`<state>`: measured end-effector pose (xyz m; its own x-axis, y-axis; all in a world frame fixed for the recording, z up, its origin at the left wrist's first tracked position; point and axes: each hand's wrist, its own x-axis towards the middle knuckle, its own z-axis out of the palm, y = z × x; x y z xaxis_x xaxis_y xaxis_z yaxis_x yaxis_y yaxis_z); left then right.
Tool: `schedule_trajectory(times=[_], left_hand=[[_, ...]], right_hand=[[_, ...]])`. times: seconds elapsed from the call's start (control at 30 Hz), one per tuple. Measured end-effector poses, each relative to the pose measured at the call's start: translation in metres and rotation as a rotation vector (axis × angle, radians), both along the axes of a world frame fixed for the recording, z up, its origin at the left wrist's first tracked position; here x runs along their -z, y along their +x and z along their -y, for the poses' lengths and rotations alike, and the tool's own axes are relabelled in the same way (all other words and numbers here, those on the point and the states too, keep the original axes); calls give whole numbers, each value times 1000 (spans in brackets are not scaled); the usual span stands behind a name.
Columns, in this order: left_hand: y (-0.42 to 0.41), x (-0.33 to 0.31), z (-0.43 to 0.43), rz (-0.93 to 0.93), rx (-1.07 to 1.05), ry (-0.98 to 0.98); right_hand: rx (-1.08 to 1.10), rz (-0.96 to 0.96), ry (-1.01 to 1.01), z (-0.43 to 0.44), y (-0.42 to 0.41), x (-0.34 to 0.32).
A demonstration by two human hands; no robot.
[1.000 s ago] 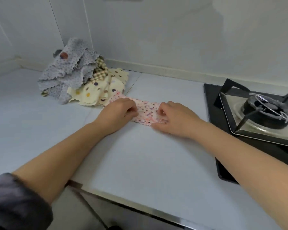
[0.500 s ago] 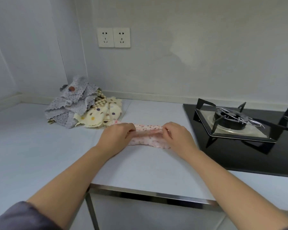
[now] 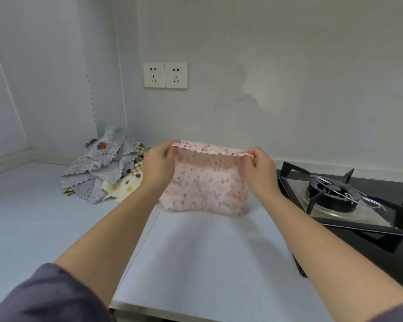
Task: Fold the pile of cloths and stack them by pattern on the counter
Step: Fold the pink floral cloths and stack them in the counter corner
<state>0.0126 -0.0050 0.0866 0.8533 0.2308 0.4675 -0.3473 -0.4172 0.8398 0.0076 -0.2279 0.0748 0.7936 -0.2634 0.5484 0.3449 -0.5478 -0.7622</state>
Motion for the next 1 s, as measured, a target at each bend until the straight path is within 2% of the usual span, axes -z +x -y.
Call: schedule_trajectory(times=[0.1, 0.23, 0.33, 0.43, 0.53, 0.63, 0.7, 0.83, 0.9, 1.0], left_hand=[[-1, -17, 5, 137, 10, -35], [-2, -13, -4, 216, 1, 123], [-12, -14, -8, 243, -35, 94], [-24, -24, -6, 259, -2, -76], [-35, -36, 1, 275, -9, -129], [-34, -48, 6, 211, -43, -130], [-21, -44, 6, 126, -107, 1], [3, 1, 8, -96, -201, 427], [7, 27, 13, -180, -198, 599], [10, 50, 22, -265, -174, 712]], right_hand=[[-69, 135, 53, 1, 1, -16], [-20, 254, -54, 12, 0, -10], [1, 316, 7, 17, -9, -12], [-25, 309, 192, 16, -19, -24], [-43, 310, 287, 13, -30, -39], [-79, 206, 354, 18, -26, -44], [-63, 48, 317, 25, -15, -38], [58, -229, 35, 36, 2, 2], [111, -288, -74, 39, 7, 27], [118, -353, -168, 37, 7, 49]])
